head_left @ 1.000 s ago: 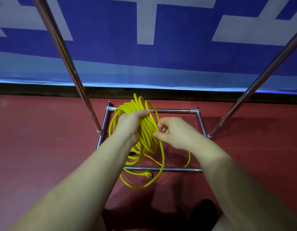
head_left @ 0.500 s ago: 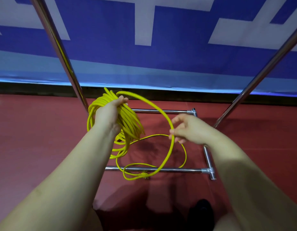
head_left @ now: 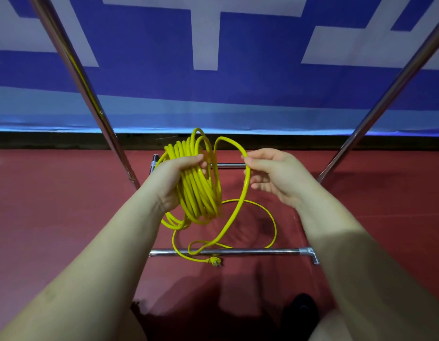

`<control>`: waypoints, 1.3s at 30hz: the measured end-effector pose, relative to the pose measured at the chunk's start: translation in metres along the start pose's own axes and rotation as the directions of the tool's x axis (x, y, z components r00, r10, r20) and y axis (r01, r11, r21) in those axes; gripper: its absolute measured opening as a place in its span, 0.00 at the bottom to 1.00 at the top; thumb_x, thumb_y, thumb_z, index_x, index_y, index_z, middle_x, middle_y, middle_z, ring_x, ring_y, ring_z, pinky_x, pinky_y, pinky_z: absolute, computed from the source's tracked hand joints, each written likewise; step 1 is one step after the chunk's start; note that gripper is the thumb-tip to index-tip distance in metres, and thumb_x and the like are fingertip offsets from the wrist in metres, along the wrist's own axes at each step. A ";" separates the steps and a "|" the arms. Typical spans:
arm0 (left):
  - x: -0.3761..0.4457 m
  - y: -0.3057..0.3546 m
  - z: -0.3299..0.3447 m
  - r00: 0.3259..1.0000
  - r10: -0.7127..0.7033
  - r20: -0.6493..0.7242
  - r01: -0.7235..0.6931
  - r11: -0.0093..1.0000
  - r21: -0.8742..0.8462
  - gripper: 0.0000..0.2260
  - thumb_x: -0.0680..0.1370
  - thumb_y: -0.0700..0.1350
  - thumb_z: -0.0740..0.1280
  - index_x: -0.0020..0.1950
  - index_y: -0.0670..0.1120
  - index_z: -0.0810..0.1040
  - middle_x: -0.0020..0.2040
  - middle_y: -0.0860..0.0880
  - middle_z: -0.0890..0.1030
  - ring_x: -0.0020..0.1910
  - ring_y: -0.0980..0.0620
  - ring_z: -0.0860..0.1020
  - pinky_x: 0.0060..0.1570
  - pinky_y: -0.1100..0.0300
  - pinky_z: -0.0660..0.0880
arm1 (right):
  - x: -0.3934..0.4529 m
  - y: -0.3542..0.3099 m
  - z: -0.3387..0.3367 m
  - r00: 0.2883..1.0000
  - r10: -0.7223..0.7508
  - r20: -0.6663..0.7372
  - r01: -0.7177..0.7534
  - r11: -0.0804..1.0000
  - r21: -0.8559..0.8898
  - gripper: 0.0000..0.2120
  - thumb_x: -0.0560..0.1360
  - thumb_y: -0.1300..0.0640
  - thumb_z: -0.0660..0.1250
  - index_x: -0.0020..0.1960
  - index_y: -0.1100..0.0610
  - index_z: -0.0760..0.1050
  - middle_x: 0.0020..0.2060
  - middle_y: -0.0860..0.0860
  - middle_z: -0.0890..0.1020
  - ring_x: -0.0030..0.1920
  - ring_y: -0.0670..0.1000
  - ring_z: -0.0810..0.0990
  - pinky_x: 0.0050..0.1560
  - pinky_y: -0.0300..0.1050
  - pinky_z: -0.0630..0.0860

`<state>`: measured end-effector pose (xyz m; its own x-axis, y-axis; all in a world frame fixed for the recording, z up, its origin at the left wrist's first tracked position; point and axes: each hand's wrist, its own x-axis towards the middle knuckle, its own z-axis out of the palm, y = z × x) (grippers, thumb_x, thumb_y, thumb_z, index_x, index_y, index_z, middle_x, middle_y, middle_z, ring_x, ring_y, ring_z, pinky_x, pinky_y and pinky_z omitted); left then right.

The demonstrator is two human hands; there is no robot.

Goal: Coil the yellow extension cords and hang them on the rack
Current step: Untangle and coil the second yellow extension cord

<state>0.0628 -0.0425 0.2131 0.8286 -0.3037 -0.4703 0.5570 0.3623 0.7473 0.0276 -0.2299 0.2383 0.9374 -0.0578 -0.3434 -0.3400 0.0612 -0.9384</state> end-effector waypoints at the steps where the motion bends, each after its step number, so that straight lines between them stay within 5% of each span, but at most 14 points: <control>1: -0.001 -0.001 0.002 1.000 -0.001 0.010 0.001 1.000 -0.015 0.07 0.77 0.41 0.64 0.39 0.42 0.75 0.28 0.50 0.78 0.26 0.55 0.77 0.29 0.63 0.77 | -0.002 0.001 0.002 1.000 -0.013 0.025 0.014 1.000 -0.022 0.02 0.75 0.62 0.66 0.47 0.58 0.76 0.28 0.50 0.78 0.22 0.43 0.74 0.26 0.34 0.74; 4: -0.001 -0.005 0.008 1.000 0.008 0.028 -0.008 1.000 0.027 0.05 0.72 0.44 0.68 0.41 0.43 0.77 0.30 0.49 0.79 0.28 0.53 0.78 0.33 0.59 0.79 | -0.003 0.005 0.010 0.997 -0.054 0.047 0.057 0.997 -0.050 0.04 0.76 0.63 0.65 0.44 0.55 0.76 0.26 0.47 0.78 0.23 0.42 0.74 0.26 0.33 0.73; 10: -0.005 -0.022 0.017 0.995 0.049 0.082 -0.068 0.969 0.239 0.15 0.63 0.45 0.73 0.47 0.41 0.81 0.42 0.43 0.83 0.40 0.46 0.81 0.51 0.48 0.78 | 0.003 0.015 0.016 0.996 -0.078 -0.050 0.071 0.988 -0.134 0.01 0.75 0.61 0.67 0.46 0.57 0.77 0.28 0.48 0.77 0.23 0.40 0.74 0.26 0.31 0.71; 18: -0.006 -0.026 0.017 0.988 0.082 0.133 -0.122 0.938 0.325 0.08 0.70 0.36 0.71 0.47 0.42 0.81 0.36 0.47 0.82 0.33 0.51 0.80 0.37 0.57 0.80 | 0.009 0.017 0.018 0.990 -0.116 -0.082 0.103 0.983 -0.153 0.02 0.73 0.60 0.70 0.41 0.55 0.79 0.22 0.44 0.77 0.23 0.39 0.71 0.27 0.31 0.67; 22: -0.005 -0.027 0.018 0.988 0.094 0.125 -0.127 0.951 0.282 0.06 0.72 0.34 0.70 0.45 0.43 0.80 0.34 0.48 0.82 0.33 0.51 0.81 0.39 0.54 0.80 | 0.010 0.021 0.021 0.974 -0.211 -0.084 0.186 0.954 -0.237 0.02 0.71 0.59 0.72 0.44 0.56 0.81 0.28 0.40 0.79 0.28 0.34 0.74 0.34 0.28 0.68; 26: 0.001 -0.024 0.019 0.992 0.117 0.049 -0.124 0.973 0.192 0.03 0.72 0.34 0.69 0.45 0.40 0.80 0.38 0.43 0.81 0.36 0.46 0.80 0.48 0.46 0.78 | 0.006 0.015 0.023 0.978 -0.207 -0.029 0.191 0.943 -0.273 0.09 0.73 0.51 0.69 0.38 0.56 0.77 0.23 0.43 0.76 0.27 0.41 0.71 0.31 0.32 0.70; 32: 0.006 -0.015 0.019 0.985 0.145 -0.098 -0.139 0.988 0.065 0.03 0.72 0.37 0.71 0.41 0.39 0.78 0.37 0.41 0.77 0.36 0.44 0.77 0.44 0.49 0.76 | -0.003 0.025 0.032 0.960 -0.249 0.125 0.272 0.742 -0.612 0.16 0.62 0.49 0.78 0.37 0.52 0.71 0.26 0.45 0.72 0.26 0.43 0.68 0.31 0.38 0.66; 39: -0.004 -0.010 0.020 0.959 0.210 -0.192 -0.213 0.977 0.004 0.08 0.70 0.36 0.72 0.39 0.42 0.74 0.41 0.38 0.74 0.43 0.38 0.77 0.48 0.36 0.76 | -0.009 0.026 0.034 0.838 -0.507 0.202 0.477 0.499 -0.723 0.04 0.74 0.54 0.68 0.41 0.51 0.74 0.31 0.45 0.74 0.31 0.44 0.71 0.39 0.44 0.71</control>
<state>0.0524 -0.0625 0.2165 0.9222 -0.0454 -0.3840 0.3671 0.4151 0.8324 0.0133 -0.1936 0.2182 0.9729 0.1222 0.1963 0.2232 -0.7175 -0.6599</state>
